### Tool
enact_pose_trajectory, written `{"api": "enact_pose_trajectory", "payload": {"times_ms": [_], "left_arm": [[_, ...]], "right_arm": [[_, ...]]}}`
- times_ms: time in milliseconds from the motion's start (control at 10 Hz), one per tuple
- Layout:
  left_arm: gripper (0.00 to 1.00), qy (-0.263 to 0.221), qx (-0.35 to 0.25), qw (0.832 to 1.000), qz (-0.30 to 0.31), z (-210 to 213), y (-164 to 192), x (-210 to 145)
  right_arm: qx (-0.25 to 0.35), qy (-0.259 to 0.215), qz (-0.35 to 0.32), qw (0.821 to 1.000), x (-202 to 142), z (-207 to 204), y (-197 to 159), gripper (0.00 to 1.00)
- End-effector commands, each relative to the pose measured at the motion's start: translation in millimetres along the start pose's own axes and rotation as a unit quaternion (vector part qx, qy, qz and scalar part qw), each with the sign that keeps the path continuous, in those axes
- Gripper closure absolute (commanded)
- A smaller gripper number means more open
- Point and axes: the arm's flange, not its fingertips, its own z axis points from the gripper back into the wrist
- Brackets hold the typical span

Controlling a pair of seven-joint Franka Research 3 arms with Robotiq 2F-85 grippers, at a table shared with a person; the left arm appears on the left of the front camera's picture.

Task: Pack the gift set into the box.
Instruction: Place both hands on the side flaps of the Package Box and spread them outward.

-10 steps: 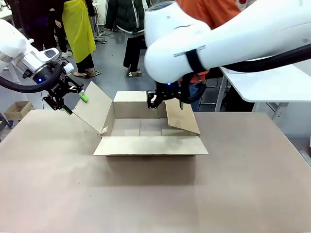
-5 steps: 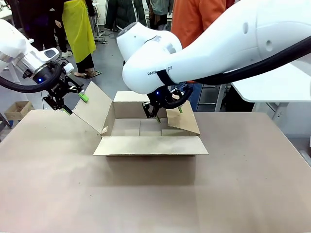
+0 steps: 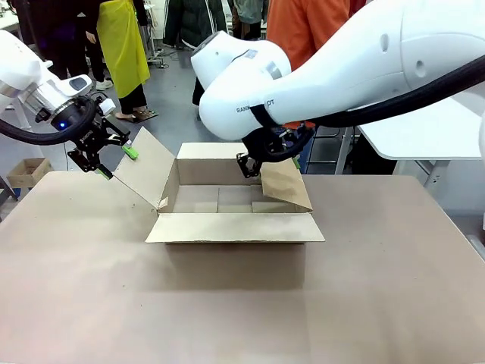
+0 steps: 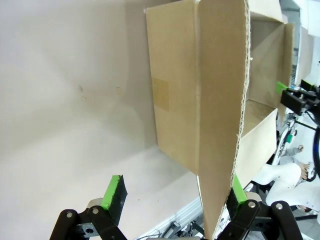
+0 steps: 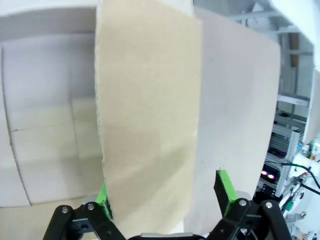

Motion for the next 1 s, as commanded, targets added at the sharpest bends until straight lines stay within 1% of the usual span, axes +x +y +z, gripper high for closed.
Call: {"api": "enact_pose_trajectory", "payload": {"times_ms": [0,100,200,300,400,500,700,800,900], "left_arm": [[0.00,-0.002,0.008,1.000,0.005,0,-2,-3],[0.00,-0.002,0.008,1.000,0.005,0,-2,-3],[0.00,-0.002,0.008,1.000,0.005,0,-2,-3],[0.00,-0.002,0.008,1.000,0.005,0,-2,-3],[0.00,-0.002,0.008,1.000,0.005,0,-2,-3],[0.00,-0.002,0.008,1.000,0.005,0,-2,-3],[0.00,-0.002,0.008,1.000,0.005,0,-2,-3],[0.00,-0.002,0.008,1.000,0.005,0,-2,-3],[0.00,-0.002,0.008,1.000,0.005,0,-2,-3]], "right_arm": [[0.014,-0.009,-0.021,1.000,-17,4,-36,0.00],[0.015,-0.012,-0.040,0.999,-20,5,-53,0.00],[0.036,-0.013,-0.042,0.998,-24,4,-71,0.00],[0.078,-0.012,-0.034,0.996,-28,0,-88,0.00],[0.095,-0.013,-0.044,0.994,-33,-7,-110,0.00],[0.124,-0.025,-0.040,0.991,-38,-15,-130,0.00],[0.162,-0.042,-0.055,0.984,-49,-39,-170,0.00],[0.175,-0.060,-0.068,0.980,-55,-53,-186,0.00],[0.206,-0.078,-0.079,0.972,-61,-71,-203,0.00]]}}
